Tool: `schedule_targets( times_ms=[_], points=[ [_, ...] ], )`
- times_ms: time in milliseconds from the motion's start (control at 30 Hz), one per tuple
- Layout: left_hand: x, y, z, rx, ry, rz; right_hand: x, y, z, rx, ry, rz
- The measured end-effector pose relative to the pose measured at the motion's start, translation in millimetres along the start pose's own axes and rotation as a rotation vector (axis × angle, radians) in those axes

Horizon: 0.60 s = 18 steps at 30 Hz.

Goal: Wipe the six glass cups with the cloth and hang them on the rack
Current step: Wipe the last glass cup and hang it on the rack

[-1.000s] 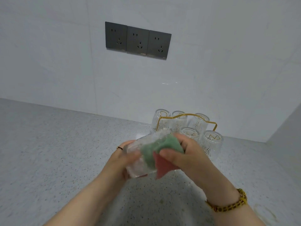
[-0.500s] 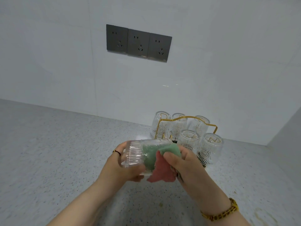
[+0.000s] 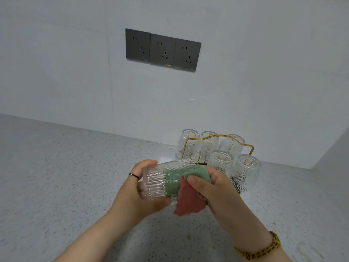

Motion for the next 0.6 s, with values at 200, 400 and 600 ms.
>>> schedule_targets(
  times_ms=[200, 400, 600],
  points=[
    [9.4, 17.5, -5.9, -0.570, 0.292, 0.246, -6.6, 15.4, -11.7, -0.349, 0.183, 0.046],
    [12.2, 22.6, -8.5, -0.140, 0.238, 0.144, -0.7, 0.8, 5.7, -0.170, -0.068, -0.022],
    [9.6, 15.9, 3.2, 0.078, -0.005, -0.050, 1.2, 2.0, 3.4, -0.141, -0.005, -0.034]
  ],
)
Point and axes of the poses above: each hand's wrist, its own x-axis towards the middle knuckle, its own z-axis out of the back of the hand, y = z × x, the point moved 6 cm from there along x, towards the middle knuckle, and after that the axes turned 14 degrees about y, right-handed, at the moved point
